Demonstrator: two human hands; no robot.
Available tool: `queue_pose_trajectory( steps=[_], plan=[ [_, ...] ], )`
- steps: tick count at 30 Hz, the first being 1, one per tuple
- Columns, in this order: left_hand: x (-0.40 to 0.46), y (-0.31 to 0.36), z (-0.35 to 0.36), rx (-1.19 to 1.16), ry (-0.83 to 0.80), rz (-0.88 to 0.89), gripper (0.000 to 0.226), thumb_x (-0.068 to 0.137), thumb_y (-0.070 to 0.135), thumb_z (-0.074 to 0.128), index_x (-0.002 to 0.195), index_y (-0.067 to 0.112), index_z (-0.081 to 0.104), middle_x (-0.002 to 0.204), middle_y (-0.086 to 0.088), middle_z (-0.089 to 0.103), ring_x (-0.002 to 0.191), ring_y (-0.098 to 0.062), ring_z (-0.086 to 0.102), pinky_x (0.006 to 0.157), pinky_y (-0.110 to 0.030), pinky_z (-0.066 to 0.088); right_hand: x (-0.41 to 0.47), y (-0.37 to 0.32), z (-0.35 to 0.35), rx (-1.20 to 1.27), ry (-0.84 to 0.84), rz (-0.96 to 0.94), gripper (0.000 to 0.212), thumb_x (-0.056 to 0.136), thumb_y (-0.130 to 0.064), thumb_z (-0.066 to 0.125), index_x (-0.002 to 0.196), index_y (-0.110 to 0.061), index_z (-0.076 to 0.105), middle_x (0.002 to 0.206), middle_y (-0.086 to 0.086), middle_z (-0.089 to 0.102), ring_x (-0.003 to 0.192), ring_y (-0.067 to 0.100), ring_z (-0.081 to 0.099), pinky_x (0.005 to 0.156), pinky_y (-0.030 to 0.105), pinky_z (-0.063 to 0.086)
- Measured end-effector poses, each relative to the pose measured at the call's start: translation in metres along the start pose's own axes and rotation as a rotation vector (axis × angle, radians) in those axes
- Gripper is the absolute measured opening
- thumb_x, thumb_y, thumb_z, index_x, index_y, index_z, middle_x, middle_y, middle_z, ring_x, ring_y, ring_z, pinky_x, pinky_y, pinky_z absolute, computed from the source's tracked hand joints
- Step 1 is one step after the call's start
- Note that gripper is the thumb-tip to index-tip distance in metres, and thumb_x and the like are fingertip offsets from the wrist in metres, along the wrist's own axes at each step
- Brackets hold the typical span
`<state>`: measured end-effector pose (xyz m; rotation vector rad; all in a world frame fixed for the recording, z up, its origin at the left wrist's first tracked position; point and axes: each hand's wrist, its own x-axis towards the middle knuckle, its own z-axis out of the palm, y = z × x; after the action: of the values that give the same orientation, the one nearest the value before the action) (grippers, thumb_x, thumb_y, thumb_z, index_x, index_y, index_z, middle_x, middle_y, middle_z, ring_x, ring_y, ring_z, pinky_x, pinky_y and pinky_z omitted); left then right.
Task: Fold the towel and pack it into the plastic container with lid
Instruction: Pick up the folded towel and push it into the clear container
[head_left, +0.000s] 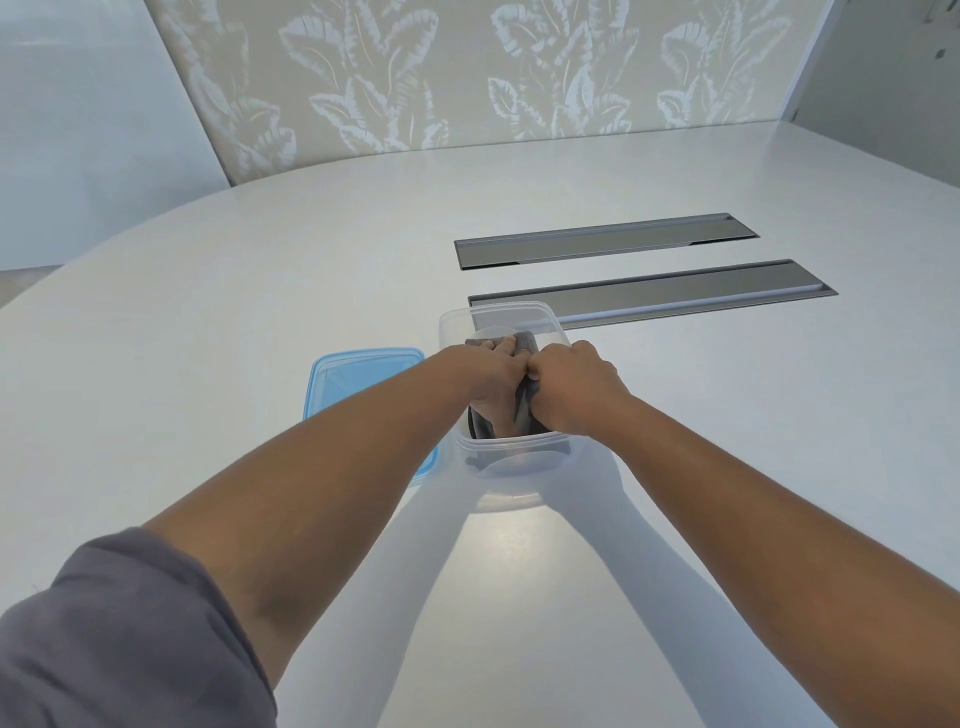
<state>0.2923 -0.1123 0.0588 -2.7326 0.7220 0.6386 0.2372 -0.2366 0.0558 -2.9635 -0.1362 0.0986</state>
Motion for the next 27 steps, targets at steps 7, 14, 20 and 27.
queue_pose_trajectory(
  steps=[7, 14, 20, 27],
  plan=[
    [0.004, -0.003, 0.004, -0.045, 0.004, 0.0, 0.131, 0.067, 0.063, 0.084, 0.163, 0.028, 0.001, 0.172, -0.001, -0.01, 0.158, -0.028, 0.006, 0.123, -0.047, 0.025, 0.003, 0.006, 0.004, 0.104, 0.057, -0.056, 0.023, 0.089, -0.012, 0.059, 0.104, -0.024, 0.071, 0.149, 0.007, 0.044, 0.114, 0.037, 0.057, 0.09, 0.042, 0.053],
    [-0.005, -0.004, -0.003, -0.092, 0.068, 0.073, 0.106, 0.068, 0.055, 0.085, 0.153, 0.019, 0.033, 0.153, -0.004, 0.034, 0.132, -0.027, 0.046, 0.108, -0.045, 0.045, 0.002, 0.012, 0.006, 0.365, 0.114, 0.034, 0.078, 0.093, -0.001, 0.054, 0.16, -0.024, 0.023, 0.17, 0.013, 0.002, 0.124, 0.042, 0.054, 0.096, 0.045, 0.05],
    [-0.029, -0.013, -0.011, -0.441, 0.346, 0.134, 0.031, 0.08, 0.047, 0.079, 0.098, 0.031, 0.06, 0.099, 0.01, 0.063, 0.104, -0.025, 0.063, 0.087, -0.037, 0.05, 0.007, 0.009, 0.006, 0.23, 0.078, 0.022, 0.085, 0.094, -0.001, 0.056, 0.162, -0.013, 0.007, 0.165, 0.021, 0.018, 0.135, 0.045, 0.046, 0.101, 0.046, 0.045],
    [-0.053, -0.048, 0.029, -1.2, 1.04, -0.305, 0.022, 0.081, 0.016, 0.056, 0.099, 0.028, 0.06, 0.087, 0.013, 0.059, 0.073, -0.004, 0.057, 0.064, -0.023, 0.044, 0.01, 0.011, 0.01, 0.164, 0.056, 0.044, 0.082, 0.092, 0.006, 0.048, 0.163, -0.02, 0.014, 0.171, 0.016, 0.004, 0.134, 0.047, 0.048, 0.1, 0.045, 0.047]
  ],
)
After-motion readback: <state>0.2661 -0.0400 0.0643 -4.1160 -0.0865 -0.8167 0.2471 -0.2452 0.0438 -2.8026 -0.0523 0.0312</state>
